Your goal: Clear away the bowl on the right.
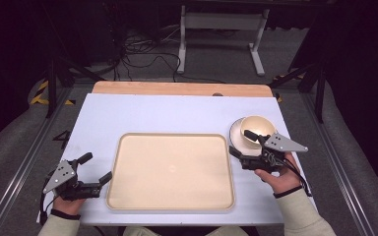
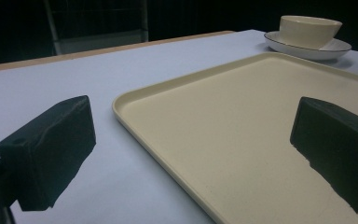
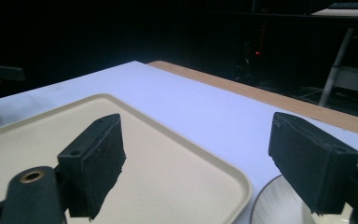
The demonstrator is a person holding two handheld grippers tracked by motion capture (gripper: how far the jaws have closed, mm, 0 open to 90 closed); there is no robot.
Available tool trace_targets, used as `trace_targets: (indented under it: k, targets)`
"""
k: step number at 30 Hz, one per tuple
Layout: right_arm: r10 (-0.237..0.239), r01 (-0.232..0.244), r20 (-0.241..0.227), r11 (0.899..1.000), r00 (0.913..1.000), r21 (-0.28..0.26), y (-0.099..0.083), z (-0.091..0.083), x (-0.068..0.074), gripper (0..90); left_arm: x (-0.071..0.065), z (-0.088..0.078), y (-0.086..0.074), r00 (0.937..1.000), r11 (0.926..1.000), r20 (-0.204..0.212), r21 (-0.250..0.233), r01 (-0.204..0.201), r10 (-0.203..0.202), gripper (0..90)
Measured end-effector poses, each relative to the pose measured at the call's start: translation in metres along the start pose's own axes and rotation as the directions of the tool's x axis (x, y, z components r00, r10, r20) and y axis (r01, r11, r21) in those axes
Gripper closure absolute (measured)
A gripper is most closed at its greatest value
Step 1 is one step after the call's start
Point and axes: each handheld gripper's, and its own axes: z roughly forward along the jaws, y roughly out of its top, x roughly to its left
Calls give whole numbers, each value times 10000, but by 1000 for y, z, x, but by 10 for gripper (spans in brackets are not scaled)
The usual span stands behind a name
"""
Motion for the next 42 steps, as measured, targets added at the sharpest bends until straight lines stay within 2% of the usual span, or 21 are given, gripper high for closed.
trace_targets:
  k: [8,9,15,23,27,29,37,39,40,42]
  targets:
    - [436,-443,478,9989,9979,128,7,-6,-16,179,0,0,0,10000,10000,13,27,0,0,6]
    - [507,-522,707,9984,9962,204,9,-8,-20,180,0,0,0,10000,10000,7,-7,10,-10,6]
    - [740,-791,1337,9963,9883,333,14,-12,-34,192,0,0,0,10000,10000,8,-5,6,-6,6]
    - [851,-907,1982,9957,9765,190,22,-18,-50,204,0,0,0,10000,10000,6,-6,3,-3,6]
    - [672,-742,2291,9970,9711,224,24,-20,-54,205,0,0,0,10000,10000,7,-8,7,-7,6]
    - [550,-654,2658,9974,9625,304,25,-21,-60,205,0,0,0,10000,10000,4,-6,2,-2,6]
    - [859,-1022,3150,9941,9452,355,26,-25,-72,203,0,0,0,10000,10000,4,-6,0,0,6]
    - [1671,-1930,3485,9804,9223,406,25,-26,-74,196,0,0,0,10000,10000,7,-6,1,-1,6]
    - [1671,-1930,3485,9804,9223,406,25,-26,-74,196,0,0,0,10000,10000,11,-11,8,-8,6]
    - [1650,-1909,3789,9811,9106,314,25,-27,-80,196,0,0,0,10000,10000,22,17,-1,1,6]
